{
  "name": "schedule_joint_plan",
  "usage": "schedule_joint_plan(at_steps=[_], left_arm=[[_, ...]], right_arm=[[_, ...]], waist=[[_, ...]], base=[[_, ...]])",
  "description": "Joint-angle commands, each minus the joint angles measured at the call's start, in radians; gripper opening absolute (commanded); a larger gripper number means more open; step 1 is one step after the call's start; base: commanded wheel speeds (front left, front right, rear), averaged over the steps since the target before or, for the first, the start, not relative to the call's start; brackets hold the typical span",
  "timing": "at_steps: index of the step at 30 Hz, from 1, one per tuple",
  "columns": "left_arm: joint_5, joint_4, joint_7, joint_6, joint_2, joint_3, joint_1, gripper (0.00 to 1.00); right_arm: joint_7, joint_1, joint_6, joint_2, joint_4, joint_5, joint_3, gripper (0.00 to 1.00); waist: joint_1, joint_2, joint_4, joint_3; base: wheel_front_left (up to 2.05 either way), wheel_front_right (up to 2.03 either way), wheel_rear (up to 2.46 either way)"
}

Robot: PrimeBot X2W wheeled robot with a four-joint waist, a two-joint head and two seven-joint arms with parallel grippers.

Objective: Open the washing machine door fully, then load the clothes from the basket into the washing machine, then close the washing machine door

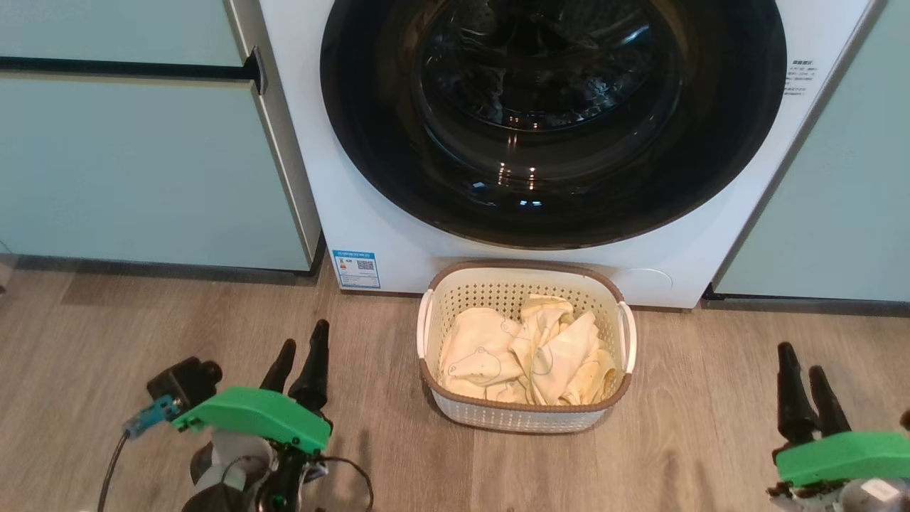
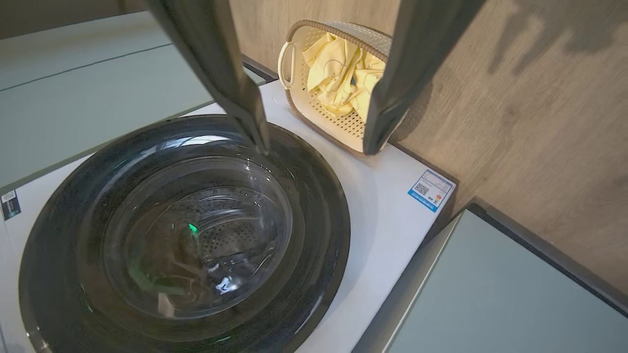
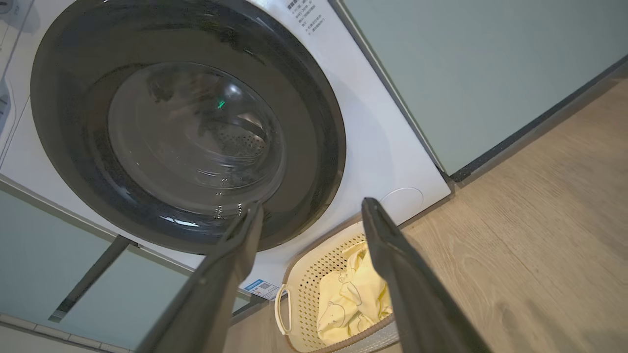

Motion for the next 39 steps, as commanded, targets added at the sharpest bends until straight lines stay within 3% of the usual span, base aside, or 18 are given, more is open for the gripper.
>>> schedule_joint_plan(at_steps=[1, 24, 39], left_arm=[[0.047, -0.041, -0.017, 0.006, 0.016, 0.013, -0.060, 1.00], [0.387, -0.088, -0.084, 0.055, 0.038, -0.044, -0.108, 1.00], [0.532, -0.095, -0.125, 0.071, 0.049, -0.042, -0.138, 1.00]], right_arm=[[-0.016, -0.065, 0.002, -0.022, -0.044, -0.052, 0.016, 1.00], [-0.084, -0.095, 0.003, -0.029, -0.076, -0.449, 0.046, 1.00], [-0.125, -0.106, 0.003, -0.029, -0.092, -0.640, 0.027, 1.00]], waist=[[0.0000, -0.0001, 0.000, 0.000], [0.0000, -0.0001, -0.002, 0.001], [0.0000, -0.0001, -0.004, 0.001]], base=[[0.00, 0.00, 0.00], [0.00, 0.00, 0.00], [0.00, 0.00, 0.00]])
